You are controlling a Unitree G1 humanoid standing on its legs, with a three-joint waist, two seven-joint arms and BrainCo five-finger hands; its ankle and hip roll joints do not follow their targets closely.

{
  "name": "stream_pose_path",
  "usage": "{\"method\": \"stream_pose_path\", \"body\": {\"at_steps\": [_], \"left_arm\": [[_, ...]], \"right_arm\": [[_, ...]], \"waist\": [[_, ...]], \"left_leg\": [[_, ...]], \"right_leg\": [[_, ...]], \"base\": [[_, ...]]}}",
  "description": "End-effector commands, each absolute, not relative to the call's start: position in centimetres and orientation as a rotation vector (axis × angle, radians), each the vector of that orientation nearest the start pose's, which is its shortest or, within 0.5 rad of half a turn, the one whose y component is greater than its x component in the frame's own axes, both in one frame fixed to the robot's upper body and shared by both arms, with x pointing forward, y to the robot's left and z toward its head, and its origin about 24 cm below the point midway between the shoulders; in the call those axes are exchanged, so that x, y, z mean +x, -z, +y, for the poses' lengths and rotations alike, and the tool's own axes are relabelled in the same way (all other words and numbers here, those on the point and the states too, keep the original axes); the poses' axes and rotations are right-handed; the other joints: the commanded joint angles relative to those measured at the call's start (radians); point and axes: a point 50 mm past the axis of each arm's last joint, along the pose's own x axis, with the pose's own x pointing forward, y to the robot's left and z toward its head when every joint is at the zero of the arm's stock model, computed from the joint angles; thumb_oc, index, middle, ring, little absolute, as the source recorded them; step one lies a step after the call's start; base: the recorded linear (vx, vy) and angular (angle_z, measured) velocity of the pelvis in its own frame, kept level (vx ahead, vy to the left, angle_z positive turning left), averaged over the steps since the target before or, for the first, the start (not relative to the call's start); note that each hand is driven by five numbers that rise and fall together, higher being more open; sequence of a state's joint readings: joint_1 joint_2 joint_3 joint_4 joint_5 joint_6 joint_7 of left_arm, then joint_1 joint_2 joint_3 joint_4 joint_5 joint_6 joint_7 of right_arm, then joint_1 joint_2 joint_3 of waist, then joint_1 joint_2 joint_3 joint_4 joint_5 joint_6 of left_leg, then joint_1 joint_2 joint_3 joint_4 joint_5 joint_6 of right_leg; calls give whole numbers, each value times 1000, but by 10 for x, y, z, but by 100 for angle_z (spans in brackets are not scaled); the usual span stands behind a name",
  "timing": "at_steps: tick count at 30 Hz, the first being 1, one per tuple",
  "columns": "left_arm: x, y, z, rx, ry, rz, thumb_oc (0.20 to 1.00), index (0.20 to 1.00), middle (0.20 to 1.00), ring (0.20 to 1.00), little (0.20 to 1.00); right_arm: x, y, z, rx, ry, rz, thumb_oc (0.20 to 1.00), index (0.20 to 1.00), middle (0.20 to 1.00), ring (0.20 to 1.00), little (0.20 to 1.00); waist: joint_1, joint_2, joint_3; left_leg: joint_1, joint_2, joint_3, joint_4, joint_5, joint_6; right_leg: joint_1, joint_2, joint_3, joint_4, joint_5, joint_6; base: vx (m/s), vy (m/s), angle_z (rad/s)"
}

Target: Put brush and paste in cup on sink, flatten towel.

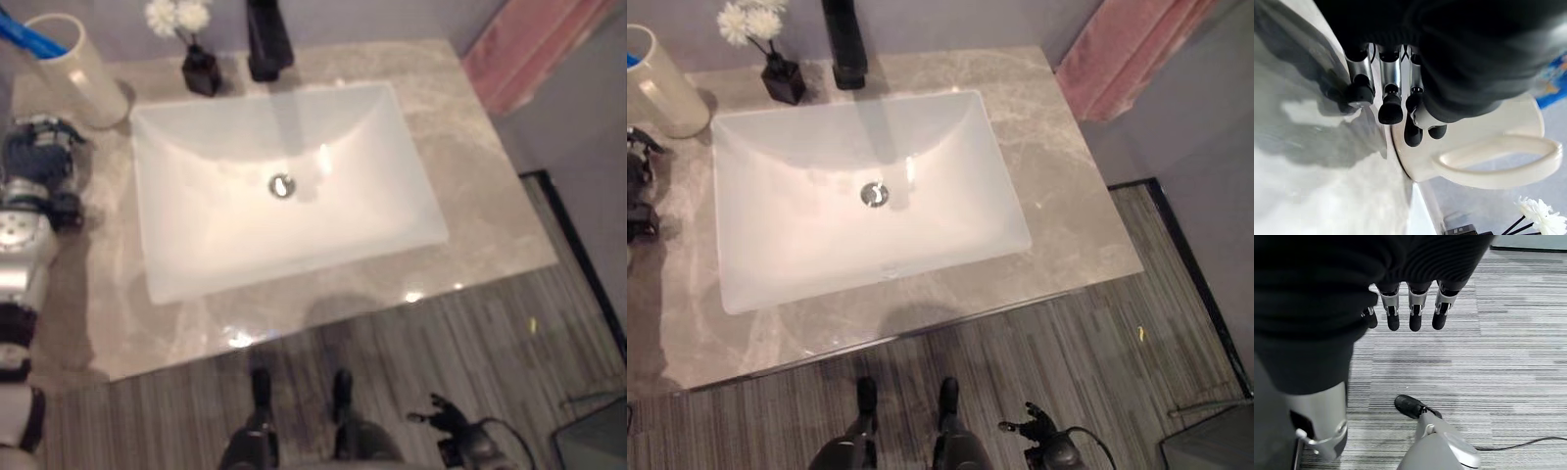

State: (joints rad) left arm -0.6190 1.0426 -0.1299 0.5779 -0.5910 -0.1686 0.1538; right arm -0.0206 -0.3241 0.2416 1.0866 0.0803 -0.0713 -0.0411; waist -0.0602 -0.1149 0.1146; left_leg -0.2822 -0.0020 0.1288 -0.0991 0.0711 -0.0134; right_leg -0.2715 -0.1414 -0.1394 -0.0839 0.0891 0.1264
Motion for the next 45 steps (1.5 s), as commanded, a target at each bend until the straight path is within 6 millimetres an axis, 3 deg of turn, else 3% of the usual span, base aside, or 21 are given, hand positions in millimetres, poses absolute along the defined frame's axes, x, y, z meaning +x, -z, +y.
{"method": "stream_pose_path", "body": {"at_steps": [1,15,21,30,37,45], "left_arm": [[317,-249,371,338,-490,-379,200,200,200,200,200],[326,-272,377,294,-574,-407,200,200,200,200,200],[321,-266,375,348,-545,-399,200,200,200,200,200],[315,-285,383,406,-602,-434,200,200,200,200,200],[319,-296,385,396,-643,-445,200,200,200,200,200],[319,-324,390,440,-693,-452,200,200,200,200,200]], "right_arm": [[124,135,-276,-452,74,1038,1000,1000,1000,1000,1000],[140,128,-272,-444,69,968,1000,1000,1000,1000,1000],[129,134,-271,-437,60,1008,1000,1000,1000,1000,1000],[135,126,-283,-473,82,970,1000,1000,1000,1000,1000],[127,128,-283,-479,66,999,1000,1000,1000,1000,1000],[135,120,-292,-488,76,956,1000,1000,1000,1000,1000]], "waist": [[4,40,-13],[-13,22,-22],[-5,21,-21],[3,24,-21],[-9,23,-14],[-26,17,-4]], "left_leg": [[-9,7,-41,12,-61,28],[-62,23,-42,12,-50,19],[-53,25,-51,12,-51,18],[-68,28,-68,12,-48,17],[-83,27,-67,12,-45,18],[-117,29,-58,12,-36,15]], "right_leg": [[-51,-40,-28,-3,135,67],[-109,-24,-16,-3,128,66],[-95,-23,-20,-3,118,61],[-99,-21,-42,-3,113,64],[-114,-22,-41,-3,108,63],[-154,-15,-35,-3,126,68]], "base": [[0,0,0],[16,-2,-4],[0,0,0],[-5,2,3],[0,0,0],[5,0,-2]]}}
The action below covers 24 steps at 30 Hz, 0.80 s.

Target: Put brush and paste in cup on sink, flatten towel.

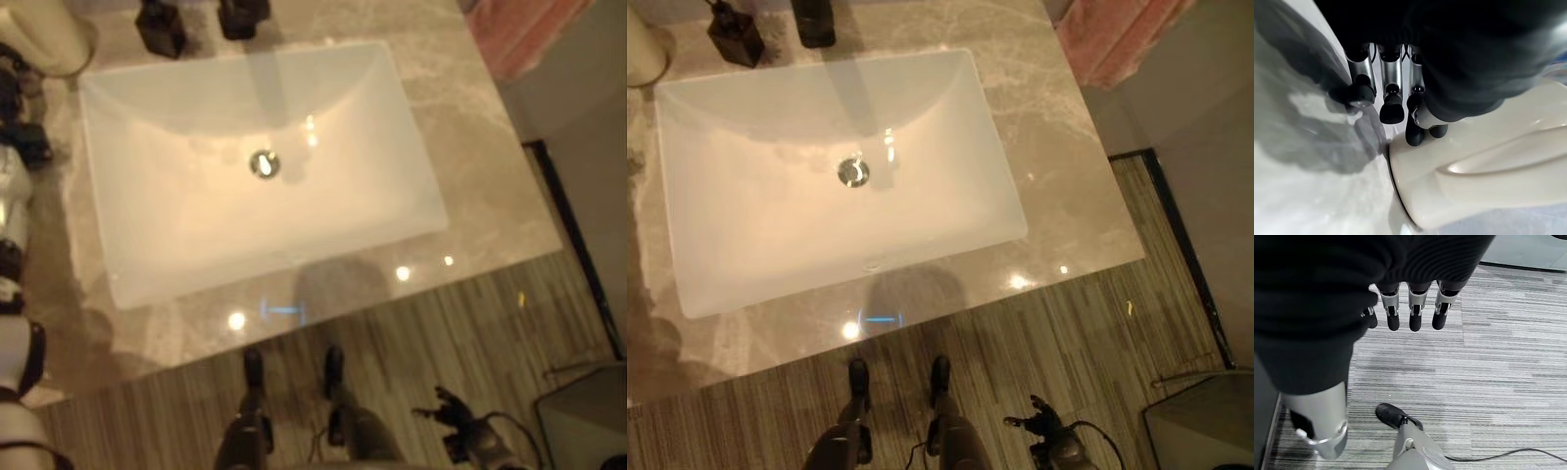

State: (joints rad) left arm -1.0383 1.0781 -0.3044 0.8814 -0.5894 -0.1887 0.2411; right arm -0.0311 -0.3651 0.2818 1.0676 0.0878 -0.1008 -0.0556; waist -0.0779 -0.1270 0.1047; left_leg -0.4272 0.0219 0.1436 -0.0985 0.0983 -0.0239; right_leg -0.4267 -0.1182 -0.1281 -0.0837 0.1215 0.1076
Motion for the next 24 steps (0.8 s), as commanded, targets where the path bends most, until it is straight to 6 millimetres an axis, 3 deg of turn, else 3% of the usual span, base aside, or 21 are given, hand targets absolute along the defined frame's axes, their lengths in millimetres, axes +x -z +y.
{"method": "stream_pose_path", "body": {"at_steps": [1,5,11,20,24], "left_arm": [[317,-331,392,443,-710,-459,200,200,200,200,200],[319,-344,389,443,-715,-474,200,200,200,200,200],[331,-344,372,447,-651,-488,200,200,200,200,200],[349,-339,344,428,-559,-507,200,200,200,200,200],[352,-339,340,433,-547,-503,200,200,200,200,200]], "right_arm": [[129,120,-296,-498,71,971,1000,1000,1000,1000,1000],[114,125,-301,-473,98,1023,1000,1000,1000,1000,1000],[103,132,-294,-429,110,1065,1000,1000,1000,1000,1000],[123,127,-290,-425,99,996,1000,1000,1000,1000,1000],[121,127,-290,-437,89,1000,1000,1000,1000,1000,1000]], "waist": [[-14,26,10],[-28,17,13],[-39,12,5],[-41,22,-2],[-40,26,-5]], "left_leg": [[22,6,-71,11,-63,25],[12,12,-70,11,-61,22],[2,17,-76,11,-60,19],[3,17,-73,11,-61,17],[3,16,-76,11,-61,16]], "right_leg": [[-5,-35,-47,-4,94,89],[-14,-31,-47,-4,95,90],[-23,-26,-47,-4,90,86],[-26,-23,-44,-4,77,81],[-23,-22,-44,-4,72,79]], "base": [[20,1,-5],[0,0,0],[0,0,0],[0,0,0],[0,0,0]]}}
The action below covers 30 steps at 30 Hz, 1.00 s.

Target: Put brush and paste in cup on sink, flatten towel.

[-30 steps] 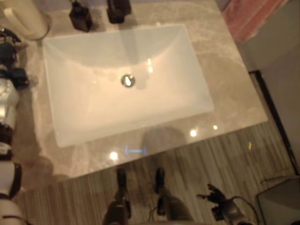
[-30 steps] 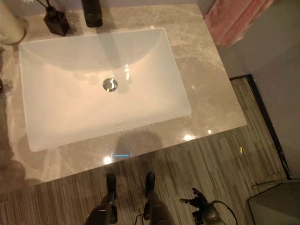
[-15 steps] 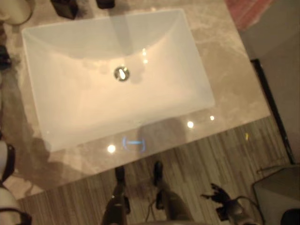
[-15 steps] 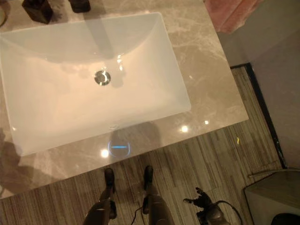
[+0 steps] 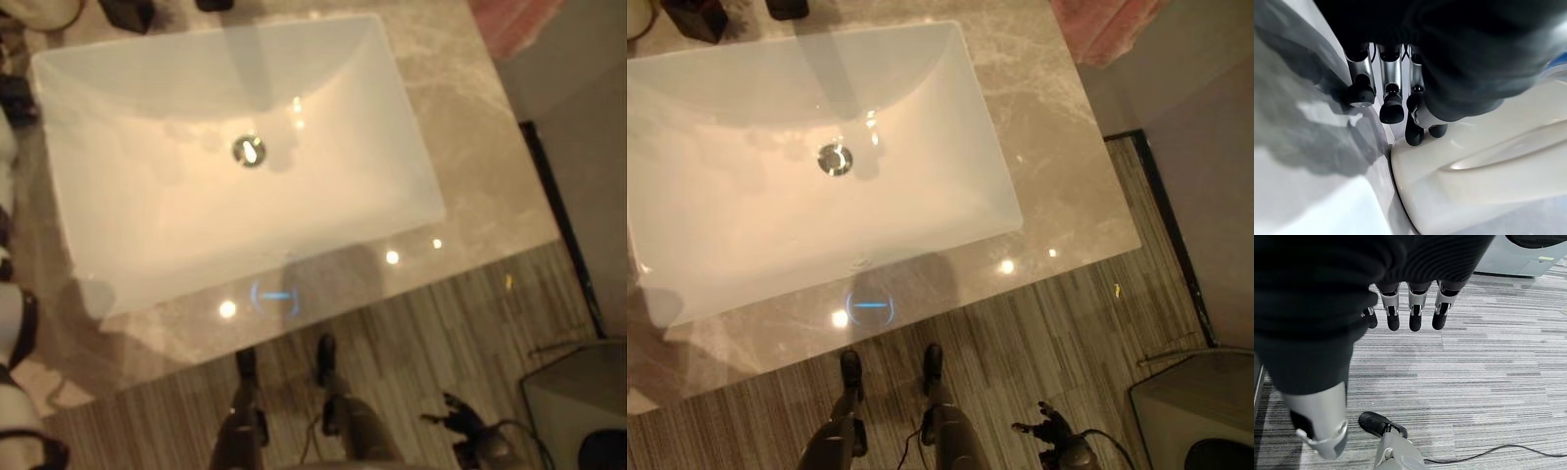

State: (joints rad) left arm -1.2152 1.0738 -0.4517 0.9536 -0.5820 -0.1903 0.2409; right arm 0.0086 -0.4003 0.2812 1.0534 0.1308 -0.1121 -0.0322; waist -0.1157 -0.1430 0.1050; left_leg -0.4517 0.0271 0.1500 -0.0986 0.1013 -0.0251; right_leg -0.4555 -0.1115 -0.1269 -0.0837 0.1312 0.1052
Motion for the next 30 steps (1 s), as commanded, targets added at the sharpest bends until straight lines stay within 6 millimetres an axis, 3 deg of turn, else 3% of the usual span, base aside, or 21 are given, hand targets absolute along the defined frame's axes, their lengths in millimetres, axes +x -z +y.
{"method": "stream_pose_path", "body": {"at_steps": [1,11,16,17,19,23,24,26,27,29,30], "left_arm": [[352,-339,340,433,-547,-503,200,200,200,200,200],[351,-325,352,518,-606,-419,200,200,200,200,200],[340,-318,336,576,-522,-532,200,200,200,200,200],[321,-306,340,609,-512,-575,200,200,200,200,200],[307,-293,345,617,-520,-582,200,200,200,200,200],[250,-233,369,640,-606,-514,200,200,200,200,200],[247,-232,370,640,-611,-510,200,200,200,200,200],[225,-213,374,665,-660,-482,200,200,200,200,200],[203,-195,377,680,-693,-439,200,200,200,200,200],[194,-186,377,676,-704,-418,200,200,200,200,200],[179,-172,378,672,-734,-379,200,200,200,200,200]], "right_arm": [[121,127,-290,-437,89,1000,1000,1000,1000,1000,1000],[111,132,-288,-440,76,1044,1000,1000,1000,1000,1000],[97,139,-285,-395,102,1095,1000,1000,1000,1000,1000],[89,142,-283,-373,114,1117,1000,1000,1000,1000,1000],[87,143,-283,-360,128,1121,1000,1000,1000,1000,1000],[70,147,-281,-340,145,1166,1000,1000,1000,1000,1000],[70,147,-281,-345,141,1167,1000,1000,1000,1000,1000],[63,150,-278,-344,133,1192,1000,1000,1000,1000,1000],[57,151,-279,-349,130,1212,1000,1000,1000,1000,1000],[55,151,-279,-358,123,1226,1000,1000,1000,1000,1000],[54,152,-279,-370,106,1244,1000,1000,1000,1000,1000]], "waist": [[-2,42,-6],[10,50,-12],[42,62,-4],[66,64,5],[78,67,5],[118,73,-14],[113,75,-15],[131,78,-23],[137,80,-34],[144,82,-39],[159,84,-49]], "left_leg": [[27,11,-83,11,-64,17],[55,11,-87,11,-68,15],[95,6,-105,11,-73,14],[122,5,-108,11,-79,13],[133,2,-111,11,-82,12],[194,-3,-116,11,-100,13],[196,-2,-115,11,-101,13],[234,-2,-120,11,-114,12],[265,-2,-125,11,-118,14],[280,0,-126,11,-121,14],[310,1,-129,11,-126,16]], "right_leg": [[6,-29,-46,-4,63,81],[39,-31,-58,-4,44,75],[91,-41,-76,-4,21,65],[121,-42,-83,-4,8,61],[135,-44,-86,-4,1,58],[200,-47,-97,-4,-25,45],[202,-47,-97,-4,-26,45],[245,-43,-108,-4,-43,40],[280,-42,-113,-4,-54,34],[298,-42,-119,-4,-59,32],[334,-40,-129,-4,-73,27]], "base": [[0,0,0],[0,0,0],[-16,-44,8],[-21,-30,10],[-12,-20,2],[-14,-33,2],[-8,-34,26],[-9,-43,34],[-15,-39,34],[-35,-23,14],[-41,-31,8]]}}
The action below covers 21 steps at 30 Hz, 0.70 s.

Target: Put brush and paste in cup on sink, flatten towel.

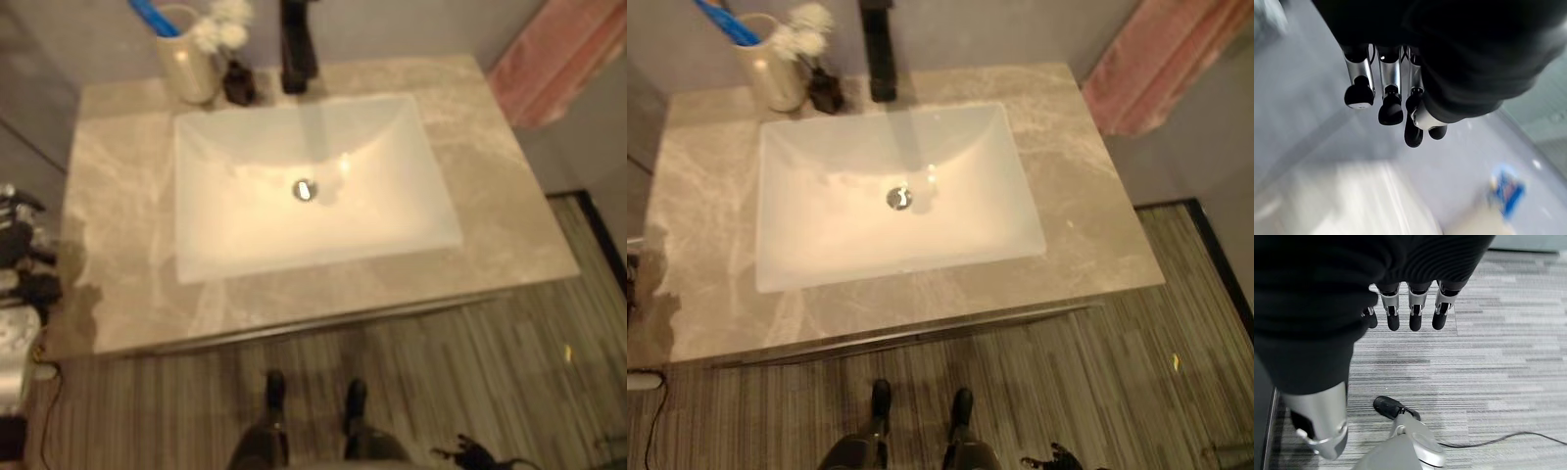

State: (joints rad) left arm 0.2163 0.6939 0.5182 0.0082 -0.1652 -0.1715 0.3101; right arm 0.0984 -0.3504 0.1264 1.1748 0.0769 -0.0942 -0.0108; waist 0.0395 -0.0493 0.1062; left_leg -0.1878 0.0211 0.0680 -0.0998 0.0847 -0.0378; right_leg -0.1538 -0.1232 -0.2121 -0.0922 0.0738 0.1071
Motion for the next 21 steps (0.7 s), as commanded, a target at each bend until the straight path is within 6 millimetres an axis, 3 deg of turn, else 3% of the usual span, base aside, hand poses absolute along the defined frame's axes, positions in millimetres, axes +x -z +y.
{"method": "stream_pose_path", "body": {"at_steps": [1,3,5,9,11,13,14,15,17,18,19,20,21], "left_arm": [[174,-166,380,665,-754,-359,200,200,200,200,200],[164,-160,382,670,-788,-340,200,200,200,200,200],[138,-138,389,639,-883,-264,200,200,200,200,200],[115,-115,396,614,-975,-173,200,200,200,200,200],[90,-86,406,559,-1096,-47,200,200,200,200,200],[84,-77,409,543,-1129,-4,200,200,200,200,200],[67,-51,414,452,-1225,91,200,200,200,200,200],[67,-51,414,451,-1225,90,200,200,200,200,200],[55,-15,413,307,-1278,221,200,200,200,200,200],[44,28,401,158,-1231,421,404,404,404,404,404],[45,28,402,157,-1230,420,470,470,470,470,470],[24,78,378,80,-1093,730,944,944,944,944,944],[25,78,378,79,-1092,729,944,944,944,944,944]], "right_arm": [[51,153,-278,-376,96,1255,1000,1000,1000,1000,1000],[51,154,-277,-383,85,1260,1000,1000,1000,1000,1000],[50,154,-276,-379,90,1262,1000,1000,1000,1000,1000],[46,155,-274,-378,88,1275,1000,1000,1000,1000,1000],[46,156,-273,-375,98,1271,1000,1000,1000,1000,1000],[46,156,-273,-373,103,1272,1000,1000,1000,1000,1000],[47,156,-272,-376,102,1271,1000,1000,1000,1000,1000],[47,156,-272,-376,103,1270,1000,1000,1000,1000,1000],[48,156,-271,-391,87,1268,1000,1000,1000,1000,1000],[50,155,-273,-414,72,1270,1000,1000,1000,1000,1000],[50,155,-273,-413,73,1270,1000,1000,1000,1000,1000],[54,152,-282,-454,66,1274,1000,1000,1000,1000,1000],[54,152,-282,-453,67,1274,1000,1000,1000,1000,1000]], "waist": [[11,-10,-57],[20,-10,-63],[34,-16,-75],[47,-18,-81],[62,-21,-88],[64,-22,-94],[69,-21,-101],[69,-22,-102],[64,-21,-108],[52,-18,-113],[52,-18,-113],[34,-7,-116],[35,-7,-116]], "left_leg": [[58,9,-49,13,-115,28],[71,10,-53,13,-117,27],[103,14,-65,13,-120,26],[119,15,-80,13,-116,25],[126,16,-90,13,-113,23],[124,14,-93,13,-110,24],[127,16,-89,13,-109,24],[125,15,-89,13,-107,25],[132,15,-83,13,-106,28],[146,18,-77,13,-109,32],[144,17,-78,13,-107,33],[160,20,-72,13,-108,38],[158,19,-72,13,-107,38]], "right_leg": [[48,-27,-50,5,-23,23],[66,-26,-56,5,-29,20],[112,-21,-76,5,-46,11],[143,-21,-100,5,-57,4],[160,-17,-114,5,-65,0],[157,-17,-114,5,-64,-1],[159,-14,-110,5,-67,-2],[157,-15,-111,5,-65,-2],[157,-11,-95,5,-65,-5],[165,-2,-75,5,-69,-9],[163,-3,-75,5,-68,-9],[170,2,-58,5,-71,-14],[169,2,-58,5,-70,-14]], "base": [[-41,-31,11],[-21,-30,20],[-43,-76,23],[-53,-43,18],[-97,-59,23],[-79,-31,16],[-68,-26,7],[-67,-27,0],[-40,-27,-5],[-26,-29,-8],[-23,-26,-15],[-17,-2,-16],[-18,-2,-19]]}}
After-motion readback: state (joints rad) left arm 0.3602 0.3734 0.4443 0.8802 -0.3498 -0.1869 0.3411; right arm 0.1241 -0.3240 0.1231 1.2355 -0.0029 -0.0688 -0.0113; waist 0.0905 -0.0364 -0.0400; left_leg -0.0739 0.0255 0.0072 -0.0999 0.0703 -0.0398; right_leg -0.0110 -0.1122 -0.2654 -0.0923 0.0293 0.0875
